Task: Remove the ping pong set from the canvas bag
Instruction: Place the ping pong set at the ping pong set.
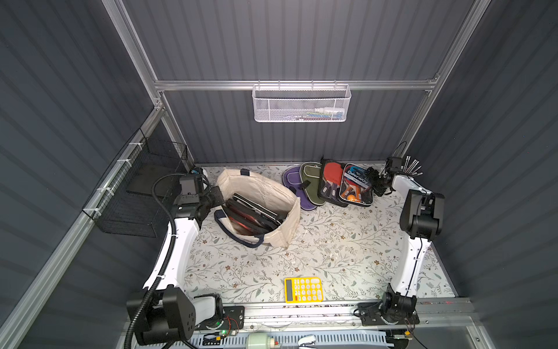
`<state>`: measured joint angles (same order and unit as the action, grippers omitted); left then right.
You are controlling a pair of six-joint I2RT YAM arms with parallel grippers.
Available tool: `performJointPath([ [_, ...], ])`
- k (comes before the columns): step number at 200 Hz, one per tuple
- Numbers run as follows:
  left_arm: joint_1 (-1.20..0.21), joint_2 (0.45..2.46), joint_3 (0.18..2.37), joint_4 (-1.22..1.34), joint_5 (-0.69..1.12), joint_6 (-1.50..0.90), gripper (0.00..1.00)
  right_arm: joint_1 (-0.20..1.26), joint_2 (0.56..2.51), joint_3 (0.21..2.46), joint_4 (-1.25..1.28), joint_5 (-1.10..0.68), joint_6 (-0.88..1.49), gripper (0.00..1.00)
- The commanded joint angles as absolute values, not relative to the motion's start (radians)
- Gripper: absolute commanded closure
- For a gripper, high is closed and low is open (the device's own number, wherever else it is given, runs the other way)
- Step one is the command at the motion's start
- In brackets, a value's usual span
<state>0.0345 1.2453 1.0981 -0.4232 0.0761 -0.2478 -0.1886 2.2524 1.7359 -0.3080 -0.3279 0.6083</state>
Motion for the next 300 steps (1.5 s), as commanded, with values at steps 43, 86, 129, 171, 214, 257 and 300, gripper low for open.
performJointPath([
  [43, 0.042, 1.223, 1.097, -0.415, 0.091, -0.247, 1.00, -0.168, 2.121, 1.721, -0.334, -0.231, 0.536, 0.01],
  [86, 0.041, 1.218, 1.094, -0.414, 0.092, -0.247, 1.00, -0.144, 2.013, 1.668, -0.343, -0.161, 0.488, 0.01],
  [129, 0.041, 1.222, 1.096, -0.414, 0.095, -0.247, 1.00, -0.059, 1.824, 1.562, -0.282, -0.182, 0.436, 0.01],
  [171, 0.041, 1.224, 1.093, -0.413, 0.107, -0.245, 1.00, 0.104, 1.656, 1.562, -0.312, -0.170, 0.327, 0.01],
  [214, 0.041, 1.229, 1.092, -0.412, 0.120, -0.247, 1.00, 0.233, 1.578, 1.617, -0.378, -0.197, 0.264, 0.01],
  [257, 0.041, 1.236, 1.093, -0.413, 0.121, -0.244, 1.00, 0.396, 1.544, 1.649, -0.443, -0.219, 0.159, 0.01],
  [300, 0.041, 1.242, 1.092, -0.414, 0.123, -0.244, 1.00, 0.548, 1.549, 1.683, -0.487, -0.222, 0.094, 0.01],
])
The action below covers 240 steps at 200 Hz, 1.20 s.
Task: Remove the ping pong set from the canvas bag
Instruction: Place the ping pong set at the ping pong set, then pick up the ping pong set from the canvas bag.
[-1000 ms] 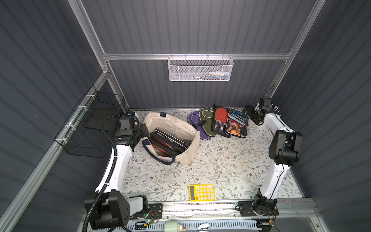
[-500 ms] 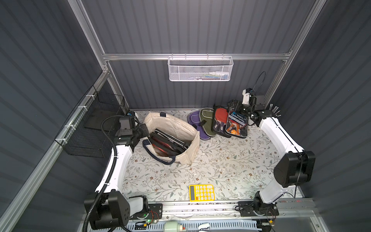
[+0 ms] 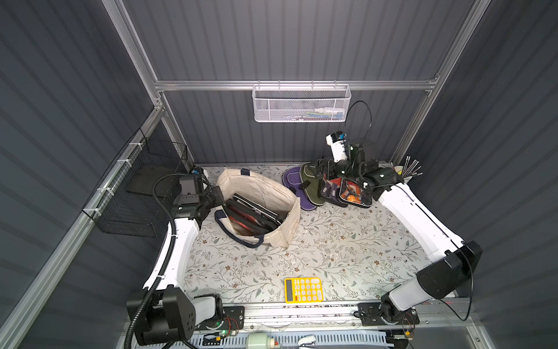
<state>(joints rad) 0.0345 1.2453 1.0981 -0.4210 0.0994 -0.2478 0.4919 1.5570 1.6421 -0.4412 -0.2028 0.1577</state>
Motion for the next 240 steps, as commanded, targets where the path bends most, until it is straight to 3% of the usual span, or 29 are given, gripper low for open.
performJointPath([
  [1, 0.041, 1.242, 1.092, -0.415, 0.124, -0.244, 1.00, 0.551, 1.549, 1.685, -0.487, -0.222, 0.093, 0.01],
  [122, 0.042, 1.241, 1.106, -0.444, 0.067, -0.251, 1.00, 0.899, 1.824, 1.949, -0.612, -0.261, -0.021, 0.01],
  [240, 0.041, 1.202, 1.090, -0.420, 0.125, -0.236, 1.00, 0.913, 2.154, 2.160, -0.654, -0.266, -0.016, 0.09],
])
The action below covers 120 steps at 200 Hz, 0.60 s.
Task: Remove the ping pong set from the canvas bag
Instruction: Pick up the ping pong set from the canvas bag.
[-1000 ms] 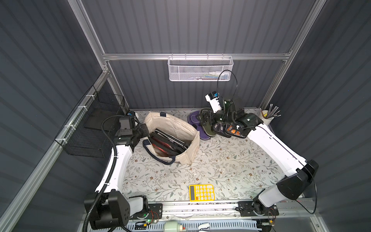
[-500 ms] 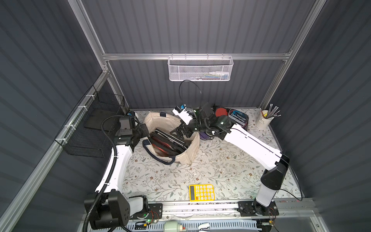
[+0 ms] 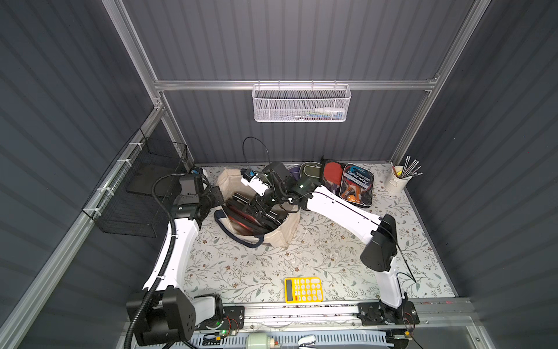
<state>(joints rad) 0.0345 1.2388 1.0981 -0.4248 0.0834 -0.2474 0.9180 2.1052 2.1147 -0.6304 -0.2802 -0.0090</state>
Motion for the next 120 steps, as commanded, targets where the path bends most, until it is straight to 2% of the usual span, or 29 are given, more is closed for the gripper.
performJointPath([
  [1, 0.041, 1.202, 1.090, -0.419, 0.127, -0.236, 1.00, 0.913, 2.157, 2.163, -0.654, -0.264, -0.016, 0.09],
  [44, 0.041, 1.185, 1.084, -0.413, 0.144, -0.229, 1.00, 0.894, 2.211, 2.185, -0.615, -0.234, 0.013, 0.15],
  [90, 0.041, 1.175, 1.079, -0.413, 0.151, -0.227, 1.00, 0.864, 2.240, 2.188, -0.580, -0.209, 0.043, 0.32],
  [120, 0.041, 1.171, 1.079, -0.407, 0.157, -0.226, 1.00, 0.863, 2.263, 2.200, -0.589, -0.191, 0.029, 0.33],
])
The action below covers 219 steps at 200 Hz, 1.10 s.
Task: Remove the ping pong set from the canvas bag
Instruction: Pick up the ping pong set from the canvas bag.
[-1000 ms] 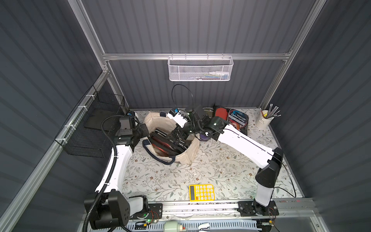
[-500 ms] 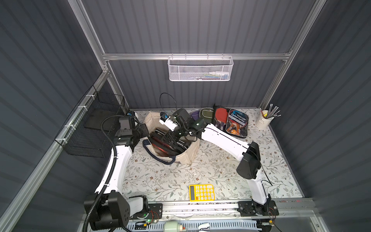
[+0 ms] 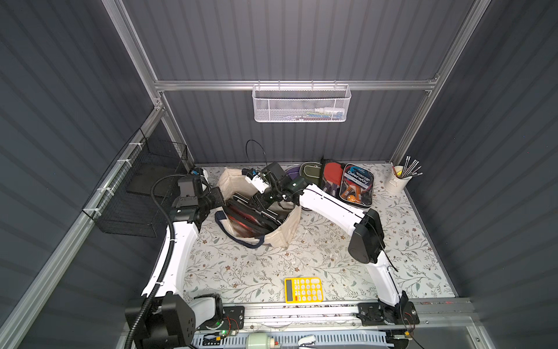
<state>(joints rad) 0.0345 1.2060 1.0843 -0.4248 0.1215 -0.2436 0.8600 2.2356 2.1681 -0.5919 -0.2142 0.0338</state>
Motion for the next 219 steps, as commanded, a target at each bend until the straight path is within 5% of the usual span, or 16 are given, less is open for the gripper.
performJointPath([
  [1, 0.041, 1.170, 1.079, -0.407, 0.157, -0.226, 1.00, 0.864, 2.264, 2.200, -0.590, -0.191, 0.029, 0.33],
  [182, 0.041, 1.157, 1.080, -0.382, 0.203, -0.227, 1.00, 0.916, 2.327, 2.166, -0.629, 0.036, -0.081, 0.43],
  [219, 0.041, 1.155, 1.077, -0.379, 0.201, -0.227, 1.00, 0.917, 2.349, 2.175, -0.631, 0.048, -0.090, 0.67],
])
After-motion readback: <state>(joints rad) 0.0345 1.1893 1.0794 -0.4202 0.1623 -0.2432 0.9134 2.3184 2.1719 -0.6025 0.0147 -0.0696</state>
